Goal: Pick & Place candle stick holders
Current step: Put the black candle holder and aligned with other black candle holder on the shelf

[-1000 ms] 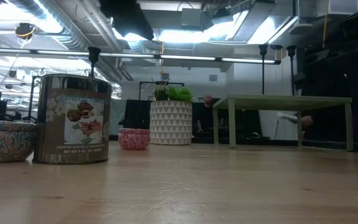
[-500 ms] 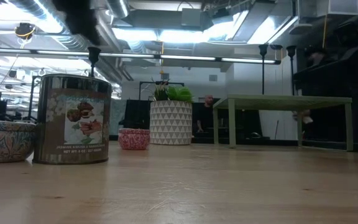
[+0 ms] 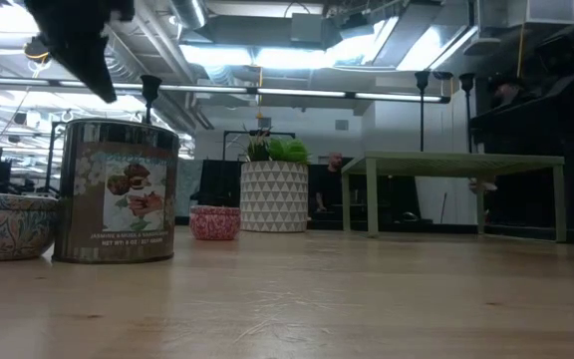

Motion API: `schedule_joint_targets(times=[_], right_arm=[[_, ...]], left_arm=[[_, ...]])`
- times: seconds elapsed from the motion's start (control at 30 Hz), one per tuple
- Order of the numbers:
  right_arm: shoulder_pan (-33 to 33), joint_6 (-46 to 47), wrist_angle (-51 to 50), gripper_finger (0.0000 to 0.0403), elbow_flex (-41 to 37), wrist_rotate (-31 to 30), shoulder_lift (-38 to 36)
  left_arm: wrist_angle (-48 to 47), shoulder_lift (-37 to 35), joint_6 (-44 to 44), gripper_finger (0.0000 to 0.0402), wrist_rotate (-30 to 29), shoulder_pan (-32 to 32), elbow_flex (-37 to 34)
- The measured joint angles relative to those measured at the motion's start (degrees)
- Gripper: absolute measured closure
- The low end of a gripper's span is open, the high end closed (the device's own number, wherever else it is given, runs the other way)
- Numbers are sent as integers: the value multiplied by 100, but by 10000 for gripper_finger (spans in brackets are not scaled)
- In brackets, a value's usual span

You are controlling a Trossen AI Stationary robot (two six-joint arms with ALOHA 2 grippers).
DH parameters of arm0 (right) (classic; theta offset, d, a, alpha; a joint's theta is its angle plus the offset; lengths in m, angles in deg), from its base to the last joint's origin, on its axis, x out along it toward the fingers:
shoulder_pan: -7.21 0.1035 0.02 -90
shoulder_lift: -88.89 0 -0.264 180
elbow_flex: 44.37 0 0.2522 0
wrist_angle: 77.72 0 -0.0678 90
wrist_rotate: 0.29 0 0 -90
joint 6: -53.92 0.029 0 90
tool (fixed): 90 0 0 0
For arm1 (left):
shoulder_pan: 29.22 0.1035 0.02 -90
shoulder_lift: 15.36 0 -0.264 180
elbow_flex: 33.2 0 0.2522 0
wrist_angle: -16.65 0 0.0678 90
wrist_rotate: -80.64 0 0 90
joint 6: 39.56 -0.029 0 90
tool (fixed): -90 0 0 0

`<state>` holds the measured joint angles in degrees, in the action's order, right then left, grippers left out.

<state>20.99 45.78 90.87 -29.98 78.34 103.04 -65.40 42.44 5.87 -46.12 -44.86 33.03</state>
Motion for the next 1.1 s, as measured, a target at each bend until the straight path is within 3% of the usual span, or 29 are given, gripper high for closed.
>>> schedule_joint_targets(times=[0.2, 0.43, 0.7, 0.93, 1.1], right_arm=[[0, 1, 0, 199, -1, -2, 0], [2, -13, 0, 199, -1, 0, 0], [2, -1, 0, 199, -3, 0, 1], [2, 2, 1, 199, -3, 2, 2], [2, 16, 1, 199, -3, 4, 2]], left_arm=[[378, -185, 331, 239, -633, 126, -577], [1530, -181, -120, 190, -1272, 355, -1207], [2491, -181, -56, 194, -1552, 700, -1804], [3878, -179, -717, 209, -1774, 1012, -2160], [4153, -179, -923, 235, -1754, 1235, -2198]])
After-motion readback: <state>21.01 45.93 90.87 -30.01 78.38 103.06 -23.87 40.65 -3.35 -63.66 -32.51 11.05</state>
